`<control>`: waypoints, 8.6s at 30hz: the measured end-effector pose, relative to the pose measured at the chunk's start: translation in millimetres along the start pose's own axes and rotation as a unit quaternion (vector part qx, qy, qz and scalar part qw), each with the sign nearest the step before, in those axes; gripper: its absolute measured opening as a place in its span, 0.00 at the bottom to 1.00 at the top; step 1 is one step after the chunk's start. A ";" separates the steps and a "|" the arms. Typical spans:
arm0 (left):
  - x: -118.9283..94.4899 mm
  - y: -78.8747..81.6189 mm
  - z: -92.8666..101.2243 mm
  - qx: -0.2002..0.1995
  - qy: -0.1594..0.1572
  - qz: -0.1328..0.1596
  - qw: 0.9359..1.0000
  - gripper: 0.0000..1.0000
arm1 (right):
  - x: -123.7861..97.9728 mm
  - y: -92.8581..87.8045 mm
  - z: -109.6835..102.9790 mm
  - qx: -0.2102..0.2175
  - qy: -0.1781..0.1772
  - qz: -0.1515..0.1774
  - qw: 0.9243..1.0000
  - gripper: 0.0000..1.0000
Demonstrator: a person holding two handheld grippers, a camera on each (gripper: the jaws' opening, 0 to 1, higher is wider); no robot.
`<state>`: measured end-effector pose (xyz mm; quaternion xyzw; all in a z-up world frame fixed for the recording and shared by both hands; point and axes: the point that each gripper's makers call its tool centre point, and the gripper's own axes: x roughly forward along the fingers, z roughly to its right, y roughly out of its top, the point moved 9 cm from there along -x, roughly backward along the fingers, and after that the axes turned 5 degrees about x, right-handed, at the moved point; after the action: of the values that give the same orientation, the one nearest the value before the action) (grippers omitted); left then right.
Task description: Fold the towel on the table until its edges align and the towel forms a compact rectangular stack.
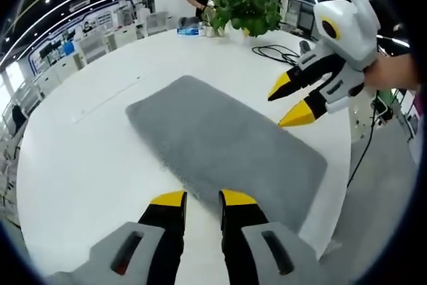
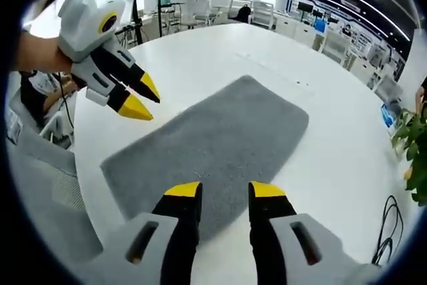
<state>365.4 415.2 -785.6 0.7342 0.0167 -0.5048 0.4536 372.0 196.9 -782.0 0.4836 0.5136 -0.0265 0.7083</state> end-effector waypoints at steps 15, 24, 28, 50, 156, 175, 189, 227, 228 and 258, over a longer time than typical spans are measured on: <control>-10.7 10.2 17.6 0.025 -0.011 0.018 0.999 0.20 | -23.5 -9.4 -6.7 0.005 -0.005 0.012 1.000 0.32; -19.2 13.8 32.5 0.016 -0.002 0.022 1.000 0.20 | -33.4 -17.9 -11.0 -0.019 0.015 0.017 1.000 0.31; -21.0 10.5 40.4 0.020 0.002 0.021 1.000 0.20 | -38.5 -21.1 -14.8 -0.023 0.031 0.024 0.999 0.31; -38.7 -11.2 84.7 -0.002 0.021 0.024 0.999 0.20 | -41.4 -58.6 -43.9 -0.090 0.121 0.006 0.989 0.23; -4.9 -66.3 113.5 0.094 -0.121 -0.085 0.985 0.08 | -18.1 -105.9 -69.7 -0.133 0.202 -0.101 0.965 0.02; -41.2 -48.1 106.1 0.073 -0.142 -0.062 0.985 0.07 | -43.3 -89.1 -70.5 -0.055 0.256 -0.105 0.959 0.02; -66.0 -18.3 89.4 0.061 -0.128 -0.022 0.990 0.07 | -65.6 -62.8 -59.5 -0.049 0.262 -0.061 0.962 0.02; -89.0 74.7 27.2 0.029 -0.108 0.066 0.992 0.07 | -98.0 33.8 9.2 0.037 0.147 0.110 0.982 0.02; -86.4 76.9 23.7 0.027 -0.106 0.069 0.992 0.07 | -97.0 35.6 11.5 0.040 0.140 0.114 0.983 0.02; -38.2 90.2 -20.7 -0.021 -0.073 0.085 0.993 0.08 | -47.7 54.1 47.1 0.117 0.075 0.144 0.980 0.03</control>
<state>405.3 392.9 -696.6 0.6845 -0.0688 -0.5164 0.5100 411.5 170.2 -710.2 0.6323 0.4837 0.0519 0.6029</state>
